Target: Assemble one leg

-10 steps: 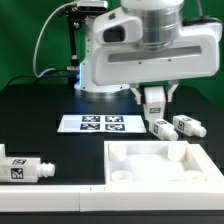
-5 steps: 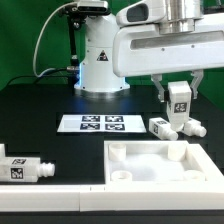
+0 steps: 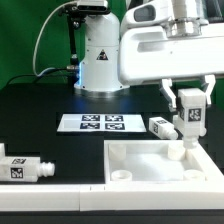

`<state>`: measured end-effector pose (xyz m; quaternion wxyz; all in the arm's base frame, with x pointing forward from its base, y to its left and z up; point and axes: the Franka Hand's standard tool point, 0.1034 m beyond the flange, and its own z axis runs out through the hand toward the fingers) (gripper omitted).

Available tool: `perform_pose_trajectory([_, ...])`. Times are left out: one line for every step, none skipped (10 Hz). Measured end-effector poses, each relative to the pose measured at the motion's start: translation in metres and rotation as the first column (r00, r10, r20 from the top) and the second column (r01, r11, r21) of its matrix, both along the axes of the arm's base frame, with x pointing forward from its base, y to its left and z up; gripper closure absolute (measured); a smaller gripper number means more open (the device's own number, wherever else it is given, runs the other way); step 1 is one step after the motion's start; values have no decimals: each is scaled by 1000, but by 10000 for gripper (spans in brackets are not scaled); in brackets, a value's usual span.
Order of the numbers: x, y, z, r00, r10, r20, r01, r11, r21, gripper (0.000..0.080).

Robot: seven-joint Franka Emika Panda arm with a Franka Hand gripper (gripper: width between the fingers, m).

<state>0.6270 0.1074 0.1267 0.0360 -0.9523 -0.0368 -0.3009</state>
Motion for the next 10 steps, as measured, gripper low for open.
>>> perform_pose_trajectory([-1,-1,-3,1000,-1,24,1,1000,-2,512])
perform_pose_trajectory([-1,-2,-3,1000,1,15,-1,1000,-5,512])
perform_pose_trajectory([-1,-2,-4,1000,4,15,-4,1000,-7,512])
perform_pose_trajectory([-1,-3,-4,1000,8,14,-7,1000,-11,512])
perform_pose_trajectory([-1,-6,-9,1000,24,-14,-24,999,-35,512])
perform_pose_trajectory([2,-5,-12,999,35,-16,-36,998,-55,512])
perform_pose_trajectory([4,-7,-18,998,55,-14,-56,995,-81,512])
perform_pose_trajectory([4,-7,-18,998,56,-14,-57,995,-81,512])
perform_pose_trajectory([4,-6,-18,998,56,-15,-57,995,-80,512])
perform_pose_trajectory([4,-6,-18,998,56,-15,-57,995,-81,512])
